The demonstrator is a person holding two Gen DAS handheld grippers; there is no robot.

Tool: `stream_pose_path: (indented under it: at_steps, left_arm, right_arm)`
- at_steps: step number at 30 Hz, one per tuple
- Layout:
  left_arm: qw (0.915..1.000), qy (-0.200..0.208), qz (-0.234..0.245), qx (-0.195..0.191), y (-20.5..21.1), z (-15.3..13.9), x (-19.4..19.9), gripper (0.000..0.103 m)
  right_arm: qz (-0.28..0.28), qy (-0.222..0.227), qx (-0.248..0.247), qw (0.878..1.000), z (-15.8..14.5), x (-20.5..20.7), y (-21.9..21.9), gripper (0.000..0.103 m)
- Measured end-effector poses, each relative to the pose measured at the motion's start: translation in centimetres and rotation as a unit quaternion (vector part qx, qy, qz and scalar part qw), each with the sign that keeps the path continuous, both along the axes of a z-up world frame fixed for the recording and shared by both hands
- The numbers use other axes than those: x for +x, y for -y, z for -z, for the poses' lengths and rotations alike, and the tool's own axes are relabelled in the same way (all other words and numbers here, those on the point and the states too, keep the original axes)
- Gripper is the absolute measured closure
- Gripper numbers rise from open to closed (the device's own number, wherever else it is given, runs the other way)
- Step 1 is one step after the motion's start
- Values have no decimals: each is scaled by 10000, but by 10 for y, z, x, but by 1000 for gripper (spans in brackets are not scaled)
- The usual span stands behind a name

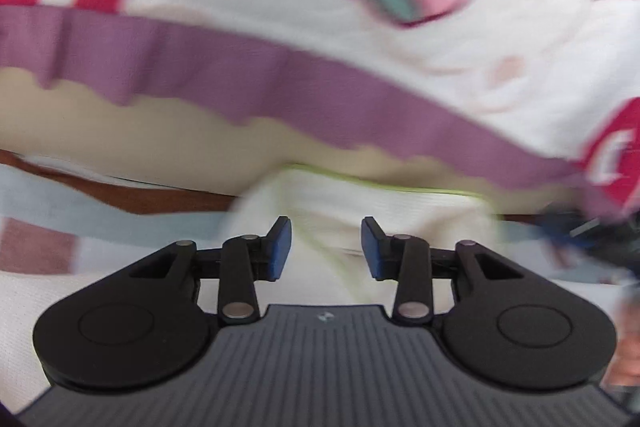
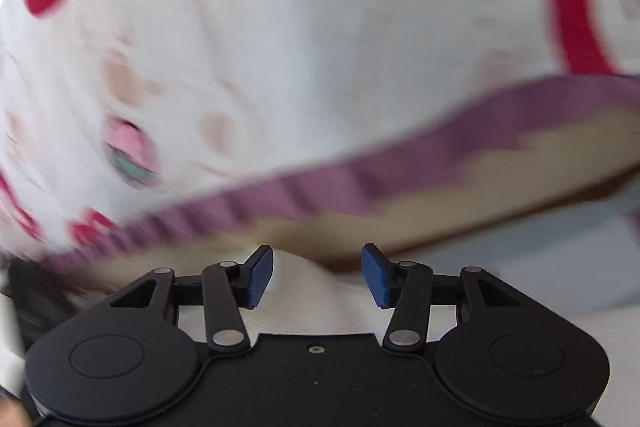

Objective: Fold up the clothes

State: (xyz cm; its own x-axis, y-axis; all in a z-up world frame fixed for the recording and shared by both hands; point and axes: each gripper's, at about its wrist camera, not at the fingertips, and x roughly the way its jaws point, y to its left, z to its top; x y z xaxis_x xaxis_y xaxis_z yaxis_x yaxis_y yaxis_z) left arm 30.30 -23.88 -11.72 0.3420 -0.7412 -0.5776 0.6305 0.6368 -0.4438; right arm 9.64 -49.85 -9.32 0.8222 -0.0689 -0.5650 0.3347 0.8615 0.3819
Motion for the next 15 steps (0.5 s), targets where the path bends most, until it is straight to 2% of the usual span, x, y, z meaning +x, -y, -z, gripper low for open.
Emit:
stream_pose_path:
  at_steps: [3, 5, 7, 10, 11, 12, 14, 15]
  left_arm:
    - [9964, 44, 749, -386, 12, -13, -19, 56]
    - [9911, 94, 1214, -538, 24, -19, -32, 50]
    - [9876, 188, 1517, -369, 46, -17, -40, 44]
    - [9903, 362, 1308, 302, 69, -3, -46, 45]
    - [9915, 451, 1089, 547, 67, 3, -45, 57]
    - [9914, 471, 897, 827, 68, 11, -40, 98]
    - [9920, 415, 426, 1114, 69, 19, -23, 100]
    - [9924, 462, 259, 1114, 66, 19, -17, 99]
  right_arm:
    - [191, -574, -744, 9954, 11, -24, 6, 48]
    - [400, -855, -990, 9906, 17, -41, 15, 48]
    - [580, -994, -974, 9886, 22, -59, 26, 48]
    - [710, -1091, -1051, 9859, 25, -80, 40, 48]
    - [709, -1147, -1113, 9846, 27, -83, 43, 48]
    - [685, -1227, -1162, 9832, 29, -84, 46, 47]
    - [709, -1398, -1233, 9799, 34, -85, 52, 47]
    - [735, -1482, -1266, 9781, 38, -85, 55, 47]
